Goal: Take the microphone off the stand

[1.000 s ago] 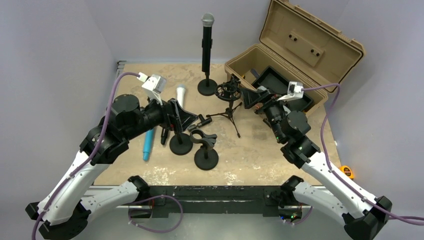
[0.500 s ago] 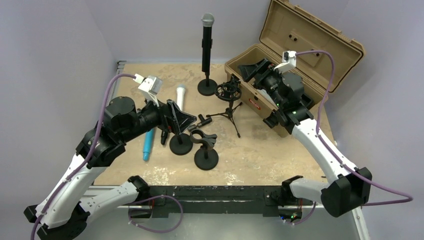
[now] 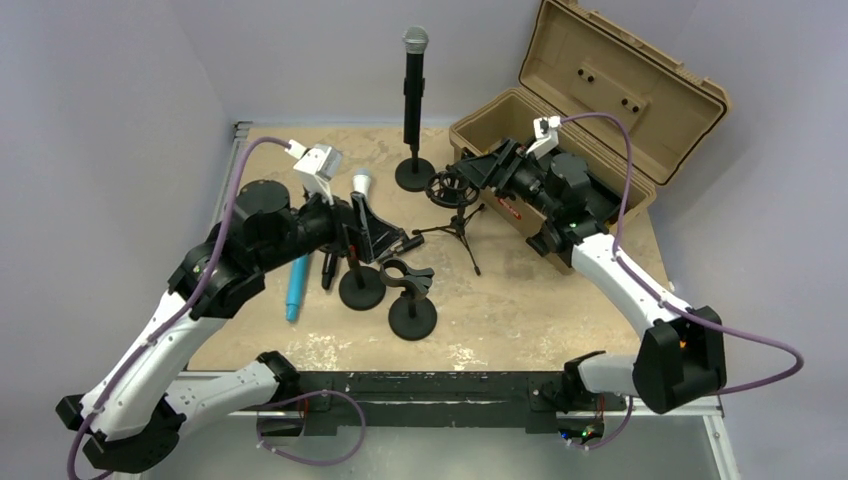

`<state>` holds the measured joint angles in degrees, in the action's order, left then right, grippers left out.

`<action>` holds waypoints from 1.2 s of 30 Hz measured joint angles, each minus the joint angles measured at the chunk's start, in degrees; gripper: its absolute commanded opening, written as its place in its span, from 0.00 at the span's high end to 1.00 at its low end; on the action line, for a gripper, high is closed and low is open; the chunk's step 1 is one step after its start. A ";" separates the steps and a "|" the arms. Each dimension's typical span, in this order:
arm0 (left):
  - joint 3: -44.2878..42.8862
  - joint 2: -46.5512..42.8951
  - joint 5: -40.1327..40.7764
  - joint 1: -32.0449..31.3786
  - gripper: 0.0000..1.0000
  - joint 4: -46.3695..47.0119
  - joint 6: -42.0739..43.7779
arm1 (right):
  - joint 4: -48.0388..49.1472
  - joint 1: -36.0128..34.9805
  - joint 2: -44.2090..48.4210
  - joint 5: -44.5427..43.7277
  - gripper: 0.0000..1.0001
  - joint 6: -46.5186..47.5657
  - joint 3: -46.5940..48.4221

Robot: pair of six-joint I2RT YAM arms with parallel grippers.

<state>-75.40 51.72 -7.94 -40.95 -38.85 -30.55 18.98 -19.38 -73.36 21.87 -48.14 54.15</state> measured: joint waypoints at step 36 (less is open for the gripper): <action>-6.34 26.23 -14.19 -0.13 0.21 16.41 -11.15 | 13.75 0.92 -23.39 18.36 0.41 7.76 16.41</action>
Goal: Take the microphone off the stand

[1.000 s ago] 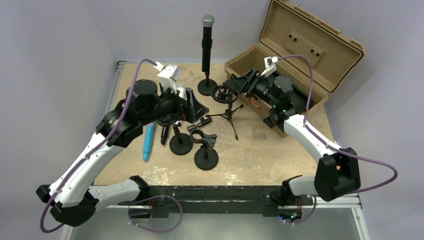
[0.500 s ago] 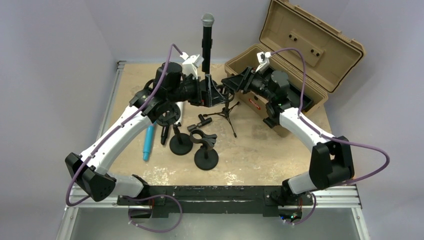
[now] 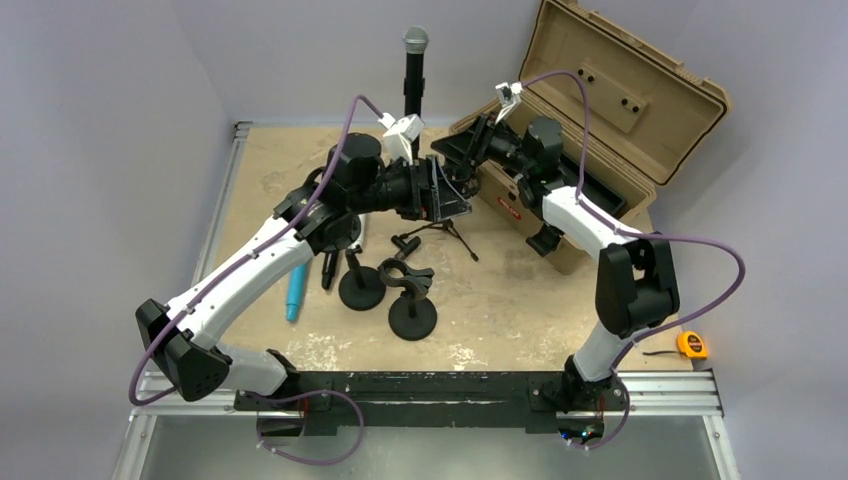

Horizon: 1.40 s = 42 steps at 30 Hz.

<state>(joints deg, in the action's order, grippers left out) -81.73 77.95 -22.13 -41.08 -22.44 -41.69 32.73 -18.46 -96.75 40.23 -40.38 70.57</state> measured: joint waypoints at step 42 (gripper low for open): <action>2.71 -19.61 3.54 7.43 0.02 -13.25 9.86 | -29.51 -4.94 37.99 -38.27 0.34 8.07 -24.65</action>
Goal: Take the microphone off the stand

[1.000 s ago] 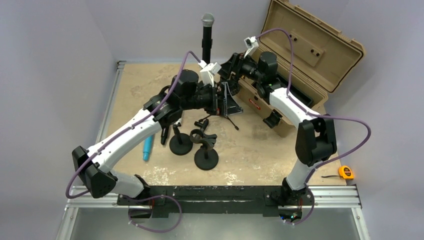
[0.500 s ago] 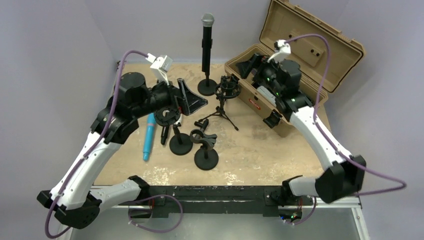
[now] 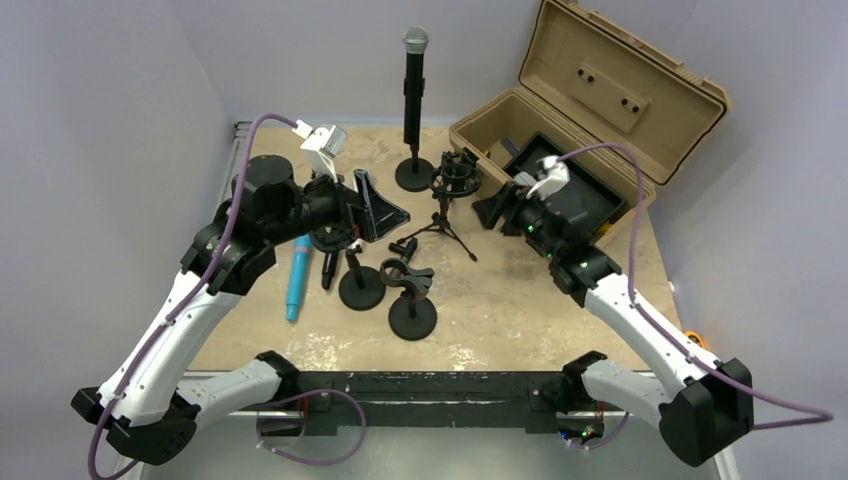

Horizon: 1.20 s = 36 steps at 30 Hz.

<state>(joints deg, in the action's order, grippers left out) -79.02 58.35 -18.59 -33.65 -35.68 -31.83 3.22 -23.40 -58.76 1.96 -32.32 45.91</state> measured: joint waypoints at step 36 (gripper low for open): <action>10.43 6.73 -14.08 13.27 0.28 14.82 -10.29 | 69.20 -19.78 -25.68 -26.82 0.26 5.07 -17.59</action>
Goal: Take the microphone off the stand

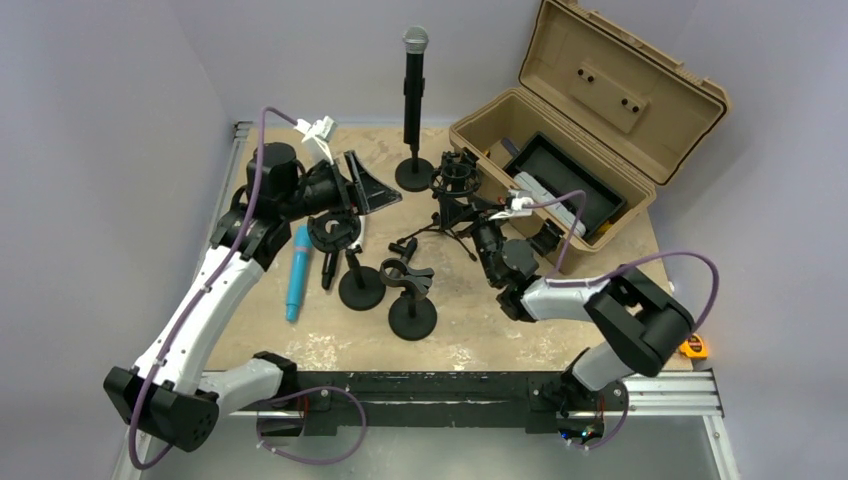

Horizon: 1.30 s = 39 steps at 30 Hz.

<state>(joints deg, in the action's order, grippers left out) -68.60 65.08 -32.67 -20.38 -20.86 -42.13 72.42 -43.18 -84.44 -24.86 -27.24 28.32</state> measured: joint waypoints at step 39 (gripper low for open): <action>0.04 -4.28 2.34 0.00 0.27 -7.02 4.26 | 3.61 17.25 -13.84 53.62 1.00 35.56 15.26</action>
<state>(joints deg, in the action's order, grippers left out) -68.55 60.80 -30.33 -20.38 -27.88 -37.87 76.03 -25.93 -98.28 28.75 8.32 43.57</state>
